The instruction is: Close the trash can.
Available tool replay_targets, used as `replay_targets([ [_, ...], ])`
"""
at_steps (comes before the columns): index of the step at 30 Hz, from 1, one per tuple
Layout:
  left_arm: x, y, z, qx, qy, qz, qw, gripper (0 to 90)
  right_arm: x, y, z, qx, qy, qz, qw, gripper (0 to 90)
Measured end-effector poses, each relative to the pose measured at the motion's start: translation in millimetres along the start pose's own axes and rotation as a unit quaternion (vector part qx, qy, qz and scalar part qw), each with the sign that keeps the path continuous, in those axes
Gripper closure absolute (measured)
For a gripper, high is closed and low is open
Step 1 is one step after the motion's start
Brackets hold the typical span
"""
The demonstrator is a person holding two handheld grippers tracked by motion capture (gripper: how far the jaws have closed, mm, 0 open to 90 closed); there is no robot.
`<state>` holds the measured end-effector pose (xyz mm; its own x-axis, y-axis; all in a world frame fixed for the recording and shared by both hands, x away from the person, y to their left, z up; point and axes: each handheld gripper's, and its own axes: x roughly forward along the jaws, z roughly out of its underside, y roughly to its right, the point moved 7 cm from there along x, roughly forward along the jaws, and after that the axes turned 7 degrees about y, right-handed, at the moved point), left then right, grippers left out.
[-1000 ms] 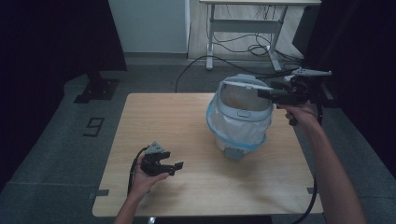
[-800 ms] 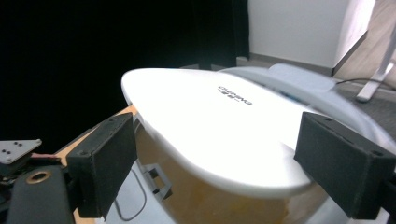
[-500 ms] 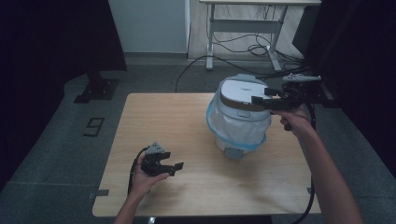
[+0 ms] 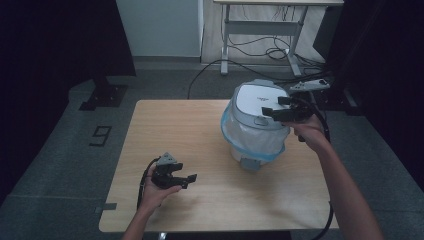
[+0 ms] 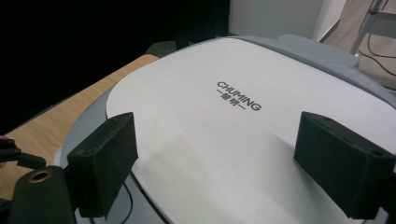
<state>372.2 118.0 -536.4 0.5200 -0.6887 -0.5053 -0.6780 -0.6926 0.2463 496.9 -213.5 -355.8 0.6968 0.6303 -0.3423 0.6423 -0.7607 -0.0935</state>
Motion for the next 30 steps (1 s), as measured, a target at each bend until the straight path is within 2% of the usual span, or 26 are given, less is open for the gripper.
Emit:
replay_targets([
  [3,0.4,0.1,0.3,0.000,-0.001,0.000,1.0000,21.5,0.6,-0.8,0.5,-0.006,0.000,0.007,1.0000,13.1],
  [5,0.6,0.2,0.4,-0.001,-0.001,0.000,1.0000,21.5,2.2,-3.4,2.0,-0.031,-0.007,0.029,0.9991,13.6],
  [15,0.5,0.6,0.6,0.000,-0.002,0.000,1.0000,21.5,4.0,-4.9,0.7,-0.024,-0.019,0.050,0.9983,13.8],
  [16,0.8,0.7,0.8,0.001,-0.003,0.000,1.0000,21.5,4.5,-4.7,2.2,-0.033,-0.031,0.057,0.9973,12.9],
  [18,0.9,0.9,0.8,0.002,-0.003,-0.001,1.0000,21.5,5.2,-5.6,2.7,-0.034,-0.029,0.065,0.9969,12.9],
  [27,-0.3,1.6,0.2,0.000,-0.001,0.000,1.0000,21.5,3.3,-6.0,3.3,-0.036,-0.021,0.066,0.9970,13.6],
  [30,-1.4,1.1,-0.3,-0.001,0.002,0.000,1.0000,21.5,-0.4,-5.9,3.3,-0.039,-0.009,0.067,0.9969,14.6],
])
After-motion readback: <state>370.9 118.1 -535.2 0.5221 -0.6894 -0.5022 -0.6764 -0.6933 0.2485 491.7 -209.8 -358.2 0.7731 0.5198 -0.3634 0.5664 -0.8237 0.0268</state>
